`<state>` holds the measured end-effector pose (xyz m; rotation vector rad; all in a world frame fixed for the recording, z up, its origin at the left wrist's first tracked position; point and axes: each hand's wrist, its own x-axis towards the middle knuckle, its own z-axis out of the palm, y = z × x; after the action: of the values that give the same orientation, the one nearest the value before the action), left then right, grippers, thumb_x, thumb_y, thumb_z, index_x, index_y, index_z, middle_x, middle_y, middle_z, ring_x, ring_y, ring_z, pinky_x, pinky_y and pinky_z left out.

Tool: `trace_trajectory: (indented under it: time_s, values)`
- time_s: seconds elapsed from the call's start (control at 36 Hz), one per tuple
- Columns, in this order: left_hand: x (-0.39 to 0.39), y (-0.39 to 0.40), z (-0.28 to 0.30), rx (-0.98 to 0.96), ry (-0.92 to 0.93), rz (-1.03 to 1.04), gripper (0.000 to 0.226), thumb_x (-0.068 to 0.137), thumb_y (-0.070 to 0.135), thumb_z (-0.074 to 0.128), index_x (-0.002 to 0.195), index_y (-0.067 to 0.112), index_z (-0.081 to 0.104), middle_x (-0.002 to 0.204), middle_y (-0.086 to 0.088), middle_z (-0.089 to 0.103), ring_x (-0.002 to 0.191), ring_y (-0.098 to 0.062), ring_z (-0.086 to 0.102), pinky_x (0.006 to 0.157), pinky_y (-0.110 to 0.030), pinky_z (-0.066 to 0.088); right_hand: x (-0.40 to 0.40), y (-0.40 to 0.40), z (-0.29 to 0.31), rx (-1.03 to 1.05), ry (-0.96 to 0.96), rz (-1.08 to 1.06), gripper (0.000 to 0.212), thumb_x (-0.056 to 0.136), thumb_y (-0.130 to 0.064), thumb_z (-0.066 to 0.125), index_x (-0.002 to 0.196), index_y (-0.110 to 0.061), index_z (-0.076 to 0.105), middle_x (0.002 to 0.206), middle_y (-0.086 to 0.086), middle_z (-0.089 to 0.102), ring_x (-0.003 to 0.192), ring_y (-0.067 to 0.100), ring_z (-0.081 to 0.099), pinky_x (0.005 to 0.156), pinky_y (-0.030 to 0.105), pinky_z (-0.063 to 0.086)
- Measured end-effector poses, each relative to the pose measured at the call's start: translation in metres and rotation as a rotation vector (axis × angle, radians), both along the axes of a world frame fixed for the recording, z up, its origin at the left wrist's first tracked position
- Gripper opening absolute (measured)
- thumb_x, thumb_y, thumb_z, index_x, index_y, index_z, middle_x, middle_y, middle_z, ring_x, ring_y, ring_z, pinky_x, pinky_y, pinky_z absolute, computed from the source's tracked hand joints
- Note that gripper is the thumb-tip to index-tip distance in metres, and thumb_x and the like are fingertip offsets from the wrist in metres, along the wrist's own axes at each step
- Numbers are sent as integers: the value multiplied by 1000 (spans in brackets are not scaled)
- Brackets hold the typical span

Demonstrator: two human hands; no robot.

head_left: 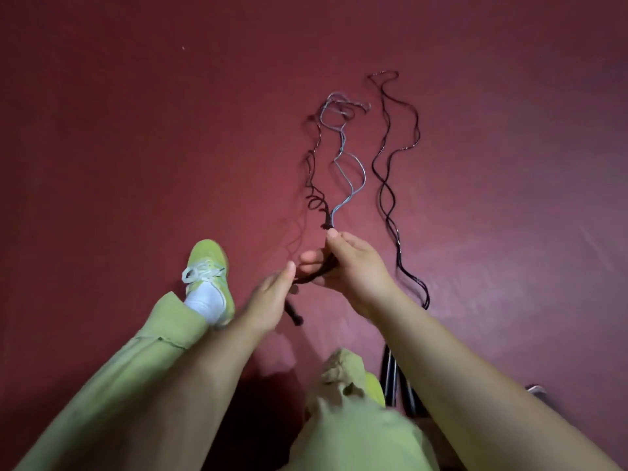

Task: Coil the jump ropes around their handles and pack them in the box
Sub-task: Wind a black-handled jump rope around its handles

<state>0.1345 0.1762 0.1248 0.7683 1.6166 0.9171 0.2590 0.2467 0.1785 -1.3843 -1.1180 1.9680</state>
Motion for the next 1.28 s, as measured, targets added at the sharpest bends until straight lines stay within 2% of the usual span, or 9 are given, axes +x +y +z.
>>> trace_trajectory:
  time_s: [0.06,0.14,0.19,0.56,0.69,0.83,0.92,1.06,1.28]
  values:
    - [-8,-8,22,84,-35,-55,21,95,35,53,87,19,62,83,8,63,79,3,60,68,-3,40,-6,-5,31,30,27,-5,27,103,-29,42,80,-15,41,74,5,70,64,18,68,60,29,55]
    - [-20,-22,40,155,-47,-112,47,59,58,62,82,16,61,81,2,63,80,-11,56,76,-26,41,-12,-13,72,74,64,-40,24,103,-30,41,84,-16,44,70,0,71,67,19,69,72,38,54]
    - [-25,-32,51,170,-40,-119,50,51,57,65,80,17,59,74,6,59,71,-8,53,71,-25,40,-16,-16,98,91,98,-76,21,104,-30,40,91,-15,46,70,-2,71,67,18,70,70,37,54]
    - [-49,-83,133,203,-165,-36,19,73,6,70,79,9,53,57,0,56,53,-14,62,56,-21,51,-5,-42,157,145,93,-325,27,104,-30,38,83,-17,48,68,3,68,63,18,68,61,30,55]
    - [-59,-81,153,62,-31,-62,13,92,8,53,80,12,51,60,-1,45,43,-10,41,43,-22,35,-2,-49,132,229,-340,-111,29,100,-33,41,88,-11,55,81,6,66,62,18,62,66,31,45]
    - [-68,-65,171,48,37,-140,8,91,11,54,83,13,53,57,3,50,45,-10,44,42,-22,35,-17,-62,121,415,-561,42,37,101,-40,38,113,-9,56,98,3,55,92,19,50,75,28,33]
    - [-69,-70,171,2,-25,-190,11,93,10,53,82,10,55,56,3,55,45,-11,48,42,-22,39,-30,-73,120,455,-426,77,43,103,-39,34,132,-13,53,121,-3,55,115,12,48,92,25,33]
    - [-74,-77,165,-63,-166,-266,14,96,10,50,84,7,57,61,-2,63,49,-14,57,46,-25,48,-56,-77,115,528,-201,399,43,105,-33,27,125,-16,61,124,-5,61,114,2,54,88,1,35]
    - [-95,-71,170,-137,-410,-195,13,95,9,48,86,4,55,61,-7,64,46,-15,57,43,-24,49,-64,-55,99,495,-81,576,51,92,-51,23,125,-30,56,121,-23,59,114,-14,52,94,4,36]
